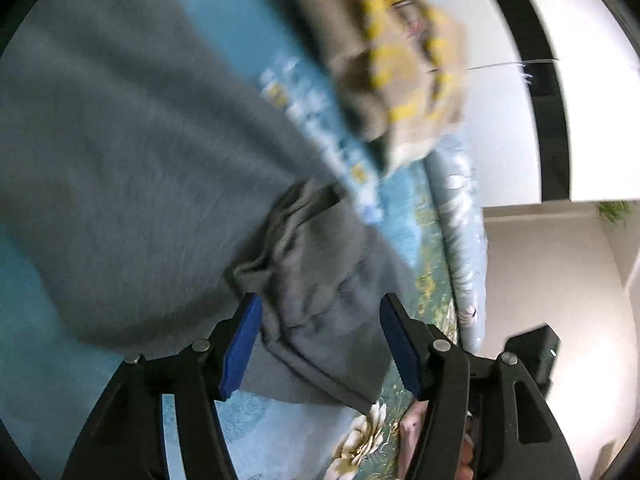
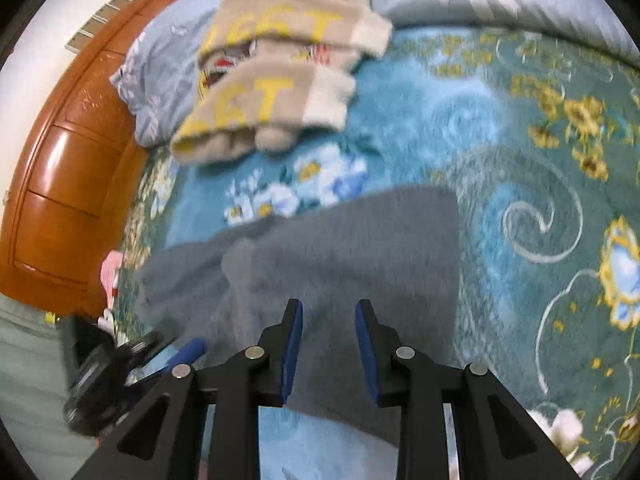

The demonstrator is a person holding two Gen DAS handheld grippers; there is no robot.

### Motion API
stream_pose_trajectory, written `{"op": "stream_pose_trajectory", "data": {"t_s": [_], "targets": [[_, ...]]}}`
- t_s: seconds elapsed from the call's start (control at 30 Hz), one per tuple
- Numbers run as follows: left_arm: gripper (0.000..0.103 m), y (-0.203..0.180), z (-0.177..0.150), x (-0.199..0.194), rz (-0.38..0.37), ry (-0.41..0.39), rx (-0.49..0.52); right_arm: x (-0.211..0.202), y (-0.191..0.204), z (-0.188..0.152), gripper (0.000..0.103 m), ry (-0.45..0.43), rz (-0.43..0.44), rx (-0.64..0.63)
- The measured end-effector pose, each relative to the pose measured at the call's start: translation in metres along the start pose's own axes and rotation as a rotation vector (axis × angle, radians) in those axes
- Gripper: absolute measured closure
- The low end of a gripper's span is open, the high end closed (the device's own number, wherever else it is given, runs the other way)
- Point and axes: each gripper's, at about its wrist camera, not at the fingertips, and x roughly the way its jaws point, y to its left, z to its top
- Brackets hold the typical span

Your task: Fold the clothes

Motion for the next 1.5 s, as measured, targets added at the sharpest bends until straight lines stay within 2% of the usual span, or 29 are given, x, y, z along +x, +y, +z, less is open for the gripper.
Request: {"op": "stream_pose_trajectory", "data": {"t_s": [0.13,0.23,0.27,0.33,0.5,0.63,0.7,0.83,0.9,0.97,1.03,1.17,1.27,1.37,1.5], "targets": [[0.044,0.006,0.002,0.009,0.030,0.001,-0.055,0.001,-0.005,0.001,0.072,0.020,0.011,0.034],[0.059,0.010,0.004,0.015,0.055,0.000,-0.096,-0.008,-0.009,0.003,0.072,0.008,0.033,0.054],[0.071,0.010,0.004,0.017,0.070,-0.003,-0.111,-0.013,-0.010,0.003,0.072,0.003,0.036,0.054],[0.077,0.009,0.004,0.021,0.106,-0.012,-0.142,-0.024,-0.015,0.000,0.072,-0.004,0.035,0.055],[0.078,-0.004,-0.001,0.023,0.221,-0.060,-0.182,-0.052,-0.040,-0.015,0.072,-0.026,0.040,0.098],[0.065,-0.023,-0.007,0.021,0.326,-0.101,-0.168,-0.074,-0.063,-0.028,0.072,-0.055,0.056,0.155],[0.065,-0.028,-0.008,0.031,0.372,-0.088,-0.154,-0.084,-0.073,-0.035,0.072,-0.069,0.065,0.183],[0.065,-0.028,-0.011,0.039,0.436,-0.092,-0.150,-0.101,-0.077,-0.047,0.072,-0.082,0.091,0.162],[0.064,-0.031,-0.012,0.040,0.486,-0.088,-0.113,-0.103,-0.076,-0.052,0.072,-0.073,0.092,0.133],[0.055,-0.033,-0.012,0.035,0.527,-0.098,-0.082,-0.098,-0.075,-0.054,0.072,-0.062,0.098,0.114],[0.055,-0.028,-0.013,0.029,0.505,-0.112,-0.084,-0.090,-0.073,-0.055,0.072,-0.048,0.106,0.095],[0.055,-0.010,-0.013,0.026,0.370,-0.097,-0.149,-0.059,-0.057,-0.047,0.072,0.000,0.132,0.050],[0.055,0.002,-0.014,0.026,0.317,-0.094,-0.179,-0.030,-0.041,-0.036,0.073,0.042,0.169,0.005],[0.055,0.009,-0.014,0.023,0.247,-0.095,-0.194,-0.008,-0.038,-0.032,0.072,0.093,0.138,0.029],[0.057,0.016,-0.015,0.021,0.195,-0.087,-0.187,0.008,-0.039,-0.038,0.072,0.136,0.121,0.058]]}}
